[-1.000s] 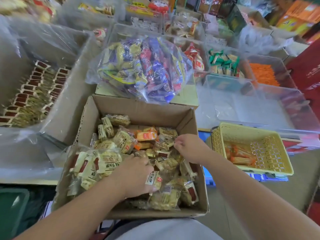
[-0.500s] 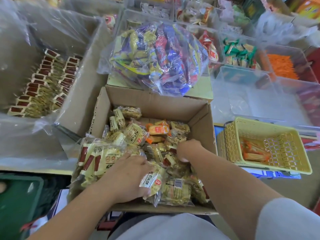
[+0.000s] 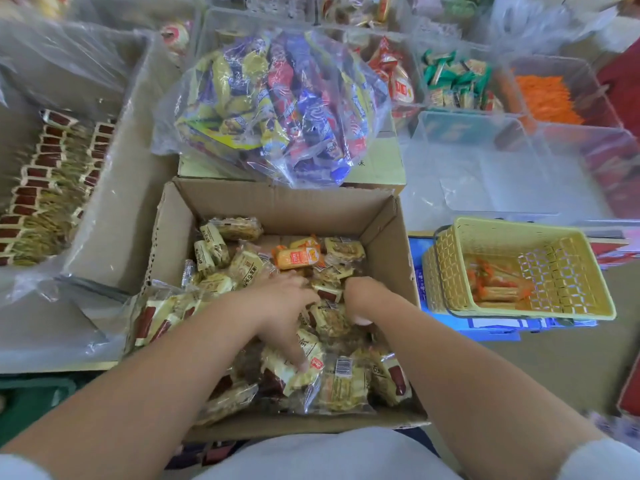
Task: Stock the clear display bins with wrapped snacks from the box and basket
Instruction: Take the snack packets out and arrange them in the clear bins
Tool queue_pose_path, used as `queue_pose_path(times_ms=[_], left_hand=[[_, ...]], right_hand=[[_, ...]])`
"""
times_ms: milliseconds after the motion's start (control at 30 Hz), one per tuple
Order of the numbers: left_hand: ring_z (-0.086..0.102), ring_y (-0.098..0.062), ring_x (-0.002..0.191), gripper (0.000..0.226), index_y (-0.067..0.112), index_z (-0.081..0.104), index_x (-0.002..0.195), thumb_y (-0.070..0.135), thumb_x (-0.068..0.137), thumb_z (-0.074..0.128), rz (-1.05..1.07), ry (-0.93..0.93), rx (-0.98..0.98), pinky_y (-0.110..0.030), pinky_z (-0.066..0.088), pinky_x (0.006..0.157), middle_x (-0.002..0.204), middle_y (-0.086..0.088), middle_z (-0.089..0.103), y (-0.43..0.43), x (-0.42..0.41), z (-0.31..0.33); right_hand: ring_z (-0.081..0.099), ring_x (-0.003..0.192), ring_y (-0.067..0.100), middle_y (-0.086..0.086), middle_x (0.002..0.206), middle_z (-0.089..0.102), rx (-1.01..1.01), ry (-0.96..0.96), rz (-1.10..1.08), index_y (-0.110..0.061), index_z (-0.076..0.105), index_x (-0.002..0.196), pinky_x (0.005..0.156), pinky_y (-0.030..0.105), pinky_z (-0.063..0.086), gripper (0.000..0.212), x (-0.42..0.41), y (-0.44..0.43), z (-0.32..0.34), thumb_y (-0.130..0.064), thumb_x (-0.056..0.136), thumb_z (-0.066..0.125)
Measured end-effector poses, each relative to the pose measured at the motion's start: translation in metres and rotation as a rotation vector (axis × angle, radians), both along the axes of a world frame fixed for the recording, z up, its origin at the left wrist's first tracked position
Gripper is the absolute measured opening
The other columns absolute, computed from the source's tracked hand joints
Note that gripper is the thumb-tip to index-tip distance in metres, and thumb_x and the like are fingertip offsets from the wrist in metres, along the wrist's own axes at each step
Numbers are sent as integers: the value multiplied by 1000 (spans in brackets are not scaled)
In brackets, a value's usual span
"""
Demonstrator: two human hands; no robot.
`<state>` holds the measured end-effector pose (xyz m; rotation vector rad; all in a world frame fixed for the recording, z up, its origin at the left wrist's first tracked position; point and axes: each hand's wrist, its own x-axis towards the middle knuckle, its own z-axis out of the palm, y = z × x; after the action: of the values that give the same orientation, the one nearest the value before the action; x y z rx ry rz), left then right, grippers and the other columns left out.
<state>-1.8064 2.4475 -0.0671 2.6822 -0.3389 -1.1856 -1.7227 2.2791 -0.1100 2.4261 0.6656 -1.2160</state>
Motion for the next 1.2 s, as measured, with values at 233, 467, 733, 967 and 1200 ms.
queue_pose_path(times_ms=[233,467,733,967,1200], left_hand=[[57,-24,117,82,22,61,137,83,84,50,32,25,62,-40,51,98,134,-2,58,5,20,-18],[51,-24,132,78,26,61,134,85,85,43,-66,1,92,-53,18,122,136,2,59,10,4,-24],[37,-20,148,82,37,39,155,82,87,47,52,-66,18,-52,19,126,160,4,42,33,-28,-14],[50,-16,124,62,33,60,128,77,86,50,49,-176,31,-44,40,108,123,11,54,34,-42,-2],[48,-11,122,60,36,62,122,81,83,51,93,-243,11,-46,36,113,117,16,53,49,-55,-3]], right_hand=[[59,97,29,15,123,59,172,105,-325,-8,16,157,78,36,53,74,-3,-10,-8,-21,96,55],[57,119,32,13,142,52,526,-118,-552,-20,35,154,94,37,51,55,-9,-13,8,-28,101,48],[63,71,9,-9,101,60,957,-39,-933,-32,56,135,67,35,62,39,-37,-10,43,-23,98,46],[67,90,21,6,105,68,627,264,-818,-17,66,122,71,33,56,43,-49,26,6,-39,85,74],[60,81,25,4,92,64,513,62,-496,-20,56,97,61,30,42,25,-42,37,-18,-37,82,67]])
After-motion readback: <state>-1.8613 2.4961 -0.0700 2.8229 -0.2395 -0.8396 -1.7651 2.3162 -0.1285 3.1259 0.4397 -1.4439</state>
